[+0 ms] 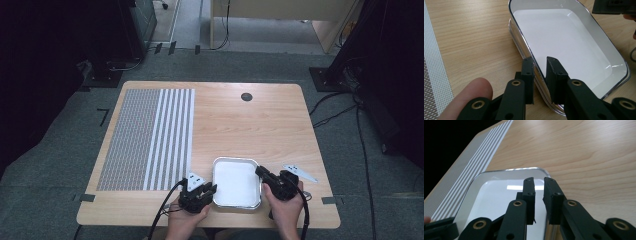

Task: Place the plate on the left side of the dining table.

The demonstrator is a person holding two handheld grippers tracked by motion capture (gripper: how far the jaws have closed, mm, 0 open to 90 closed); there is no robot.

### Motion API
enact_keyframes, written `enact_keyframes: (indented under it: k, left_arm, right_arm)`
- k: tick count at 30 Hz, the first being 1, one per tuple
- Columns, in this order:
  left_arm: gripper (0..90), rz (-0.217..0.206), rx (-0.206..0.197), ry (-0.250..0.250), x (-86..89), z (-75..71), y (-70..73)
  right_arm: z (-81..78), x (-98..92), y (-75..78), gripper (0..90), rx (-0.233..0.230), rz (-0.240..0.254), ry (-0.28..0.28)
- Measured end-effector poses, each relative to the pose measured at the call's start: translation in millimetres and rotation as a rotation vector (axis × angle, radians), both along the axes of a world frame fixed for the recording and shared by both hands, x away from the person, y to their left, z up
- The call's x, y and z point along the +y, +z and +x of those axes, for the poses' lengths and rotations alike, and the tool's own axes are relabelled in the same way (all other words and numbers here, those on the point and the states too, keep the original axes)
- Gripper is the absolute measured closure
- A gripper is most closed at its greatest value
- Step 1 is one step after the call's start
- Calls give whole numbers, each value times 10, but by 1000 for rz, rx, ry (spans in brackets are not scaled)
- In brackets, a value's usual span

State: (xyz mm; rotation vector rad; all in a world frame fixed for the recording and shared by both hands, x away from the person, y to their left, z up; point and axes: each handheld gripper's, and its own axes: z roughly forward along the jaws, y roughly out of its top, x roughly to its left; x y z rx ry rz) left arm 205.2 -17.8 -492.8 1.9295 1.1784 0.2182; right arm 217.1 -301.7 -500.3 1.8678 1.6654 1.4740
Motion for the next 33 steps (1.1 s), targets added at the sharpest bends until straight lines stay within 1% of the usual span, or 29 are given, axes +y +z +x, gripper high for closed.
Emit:
enact_keyframes:
  k: [1,2,3,5,6,8,9,13,16,19,22,27,31,33]
  left_arm:
    - [780,1,-1,1,-1,-1,0]
    - [780,1,-2,3,-3,-2,0]
    - [785,1,-4,4,-4,-4,-1]
    - [789,-5,-3,6,-1,-5,-1]
    - [795,-7,-3,7,2,-6,-2]
    - [799,-13,2,12,7,-5,-3]
    - [806,-18,4,15,10,-3,-4]
    - [812,-30,13,17,21,3,-5]
    - [812,-37,16,15,29,4,2]
    - [813,-42,21,14,34,4,7]
    - [812,-46,26,15,43,7,12]
    - [811,-49,30,20,48,7,14]
    - [809,-56,34,26,56,6,18]
    - [809,-67,41,27,72,12,24]
  right_arm:
    - [13,-46,-9,814,7,6,-28]
    - [13,-46,-9,814,7,6,-28]
    - [35,-85,-38,815,28,22,-33]
    - [42,-95,-50,816,33,29,-32]
    - [51,-101,-63,816,41,41,-27]
    - [62,-92,-72,816,46,47,-16]
    - [71,-68,-81,813,54,44,-5]
    - [94,-34,-114,823,66,32,8]
    - [108,-25,-104,836,60,23,-2]
    - [120,-26,-92,872,72,18,-14]
    - [127,6,-92,879,71,-22,-12]
    - [137,47,-91,875,66,-46,-16]
    - [149,81,-94,868,50,-88,-6]
    - [150,101,-95,872,47,-105,-4]
